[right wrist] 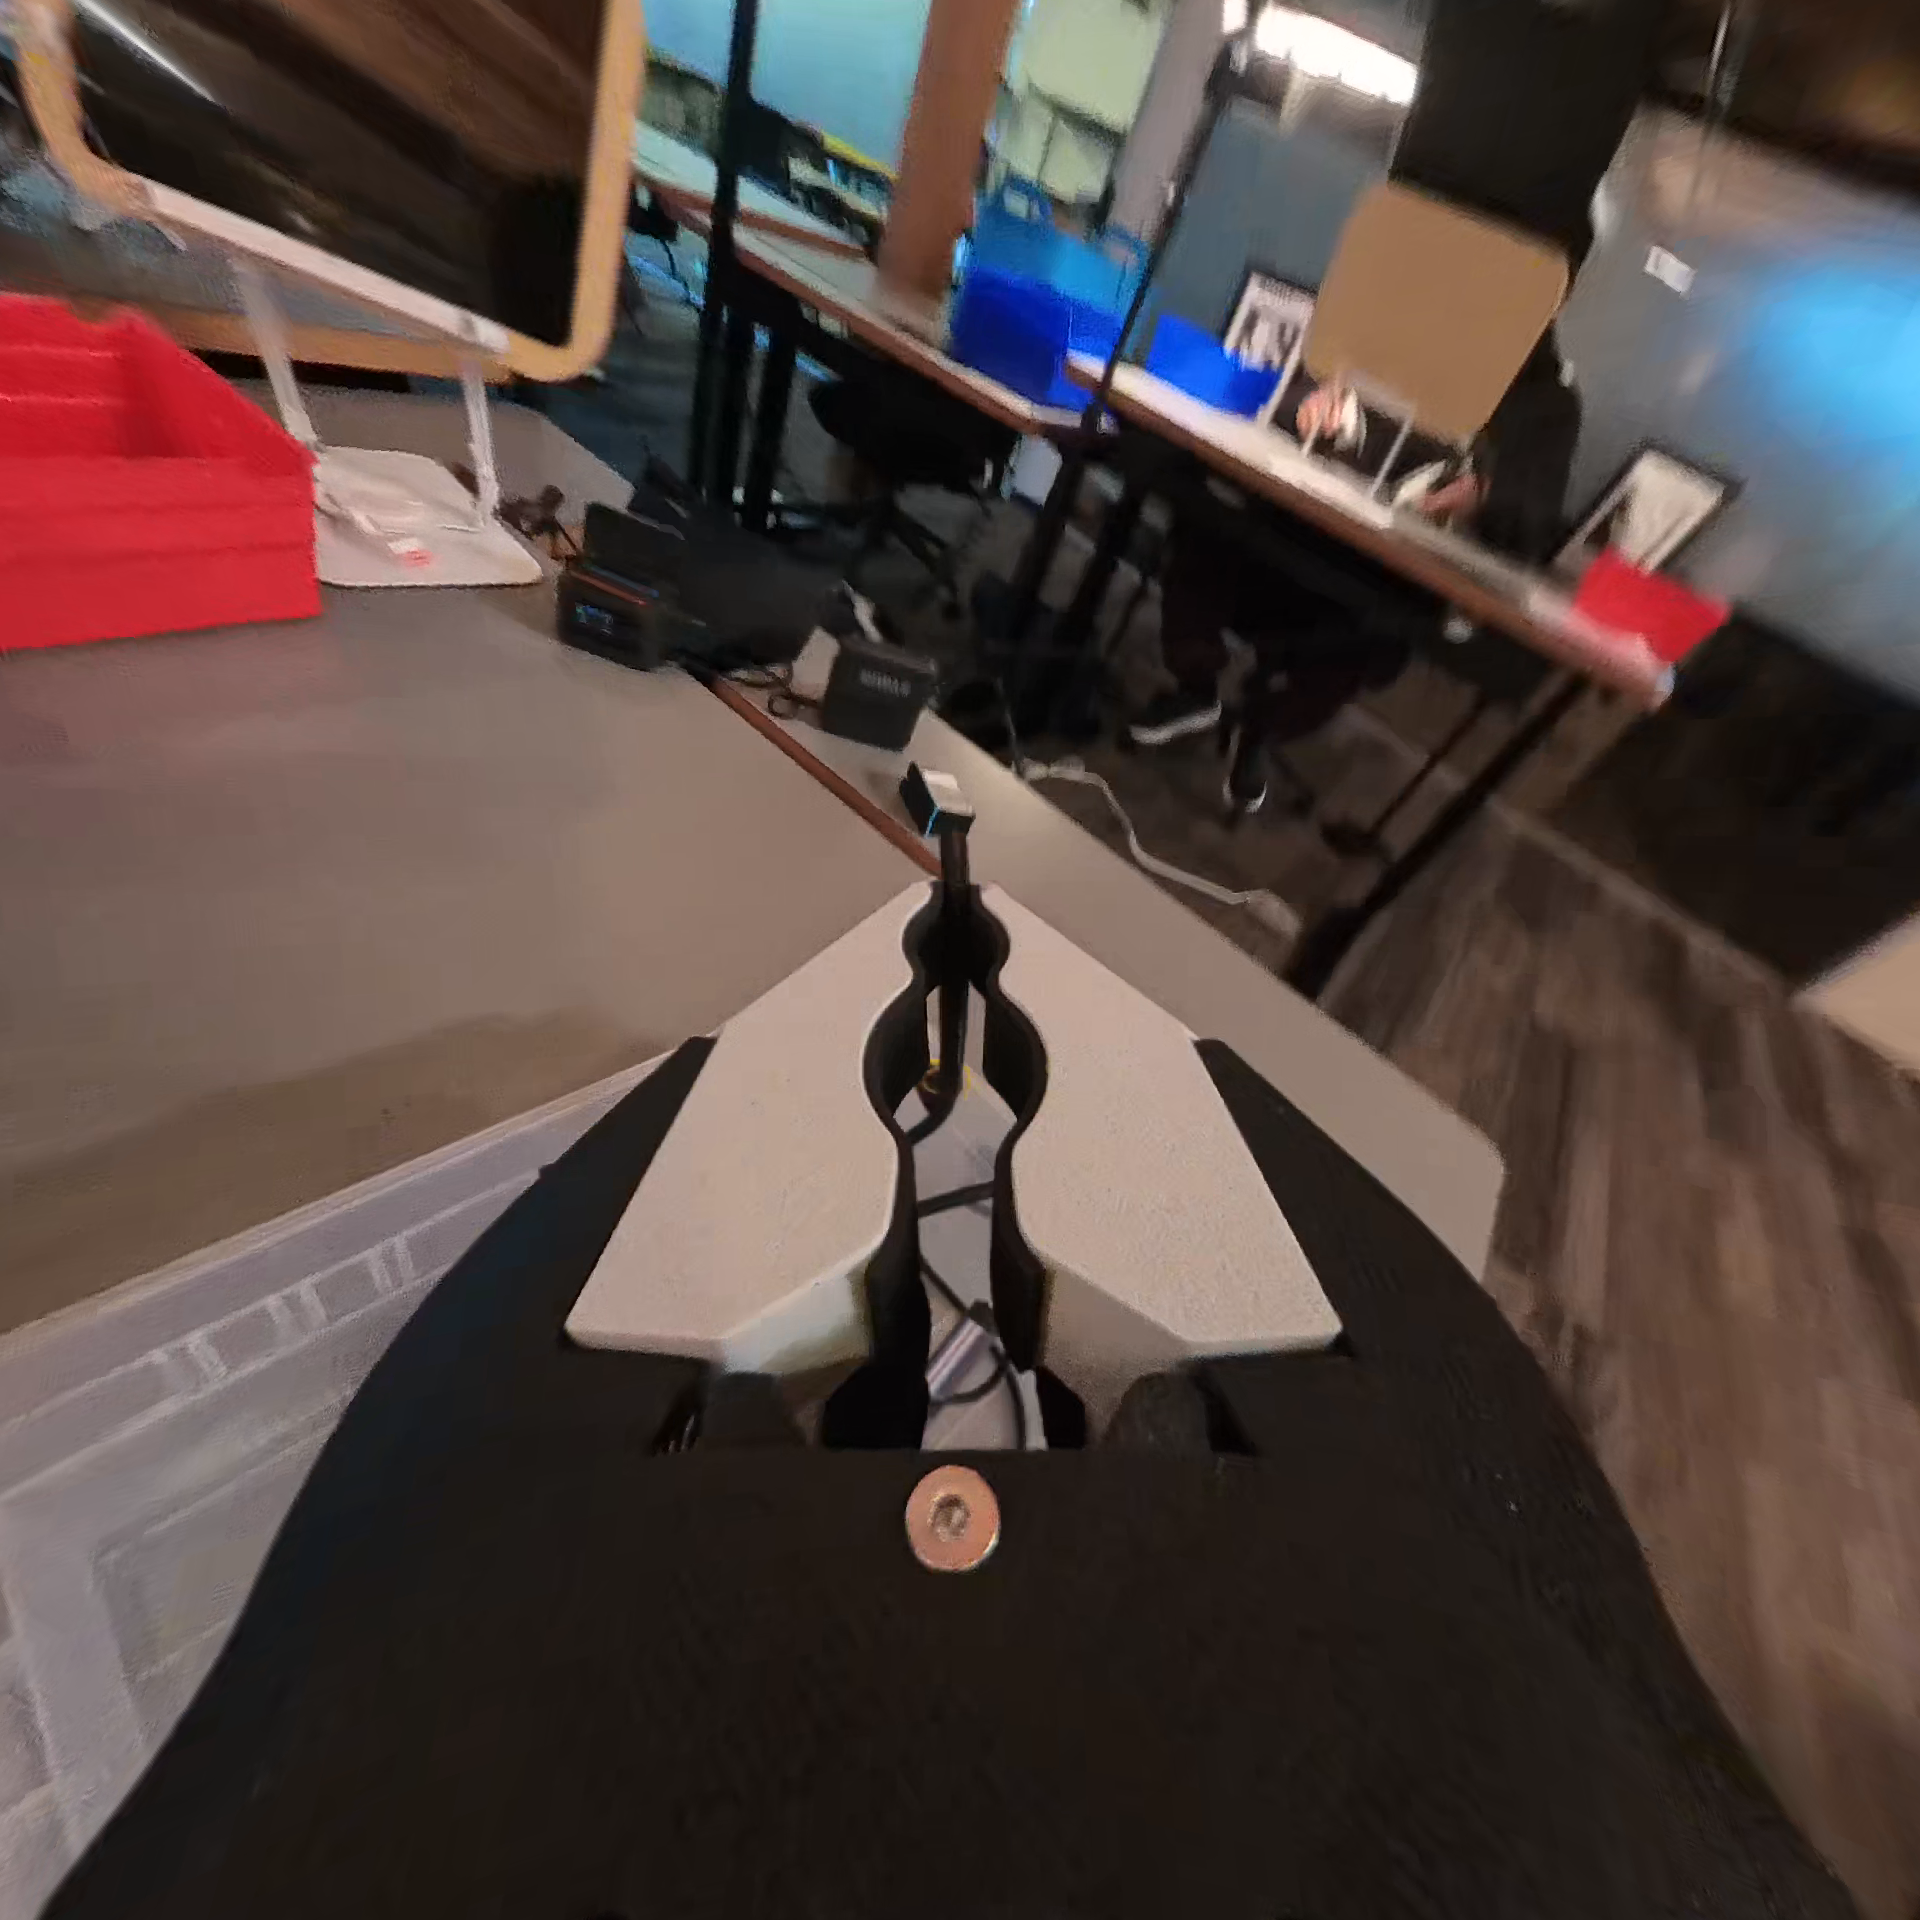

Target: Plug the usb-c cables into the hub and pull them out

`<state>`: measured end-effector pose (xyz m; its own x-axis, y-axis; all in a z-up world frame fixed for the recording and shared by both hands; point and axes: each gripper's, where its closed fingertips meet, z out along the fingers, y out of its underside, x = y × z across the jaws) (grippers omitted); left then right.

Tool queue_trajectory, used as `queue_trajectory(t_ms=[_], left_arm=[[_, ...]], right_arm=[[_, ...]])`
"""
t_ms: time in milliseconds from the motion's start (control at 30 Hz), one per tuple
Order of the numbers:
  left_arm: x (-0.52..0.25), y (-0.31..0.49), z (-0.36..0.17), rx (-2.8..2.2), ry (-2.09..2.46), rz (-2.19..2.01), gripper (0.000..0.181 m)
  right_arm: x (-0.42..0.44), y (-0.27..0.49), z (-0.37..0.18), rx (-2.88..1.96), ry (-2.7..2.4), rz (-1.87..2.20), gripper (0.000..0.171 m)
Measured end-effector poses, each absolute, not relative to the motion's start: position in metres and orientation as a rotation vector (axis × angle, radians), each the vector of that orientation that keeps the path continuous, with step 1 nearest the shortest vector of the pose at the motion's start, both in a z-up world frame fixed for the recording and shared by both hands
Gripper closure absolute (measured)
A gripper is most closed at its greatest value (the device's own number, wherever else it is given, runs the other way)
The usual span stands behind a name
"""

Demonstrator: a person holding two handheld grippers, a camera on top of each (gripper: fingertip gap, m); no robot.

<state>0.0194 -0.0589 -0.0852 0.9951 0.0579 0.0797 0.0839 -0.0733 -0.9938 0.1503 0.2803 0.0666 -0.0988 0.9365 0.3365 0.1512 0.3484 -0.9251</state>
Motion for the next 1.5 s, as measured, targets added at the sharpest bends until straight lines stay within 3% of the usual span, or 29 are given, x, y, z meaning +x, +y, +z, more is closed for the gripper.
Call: queue_trajectory(t_ms=[33,433,733,967,1167,1367,1500], left_arm=[[0.019,-0.059,-0.085,-1.646,-0.107,-0.020,0.181],[0.017,-0.057,-0.091,-1.670,-0.112,-0.006,0.181],[0.019,-0.055,-0.094,-1.685,-0.103,-0.014,0.181],[0.020,-0.053,-0.097,-1.696,-0.101,-0.020,0.181],[0.020,-0.054,-0.098,-1.699,-0.099,-0.018,0.181],[0.021,-0.053,-0.098,-1.699,-0.097,-0.023,0.181],[0.024,-0.052,-0.098,-1.699,-0.090,-0.039,0.181]], right_arm=[[0.159,0.279,0.075,-0.980,-1.492,0.919,0.171],[0.216,0.295,0.147,-0.749,-1.040,1.311,0.170],[0.178,0.314,0.121,-0.949,-1.090,1.222,0.171],[0.136,0.368,0.117,-1.296,-0.837,1.049,0.171],[0.113,0.377,0.071,-1.378,-0.946,0.748,0.171],[0.118,0.342,-0.006,-1.197,-1.513,0.276,0.170],[0.132,0.315,-0.065,-1.305,-1.874,0.296,0.170]])
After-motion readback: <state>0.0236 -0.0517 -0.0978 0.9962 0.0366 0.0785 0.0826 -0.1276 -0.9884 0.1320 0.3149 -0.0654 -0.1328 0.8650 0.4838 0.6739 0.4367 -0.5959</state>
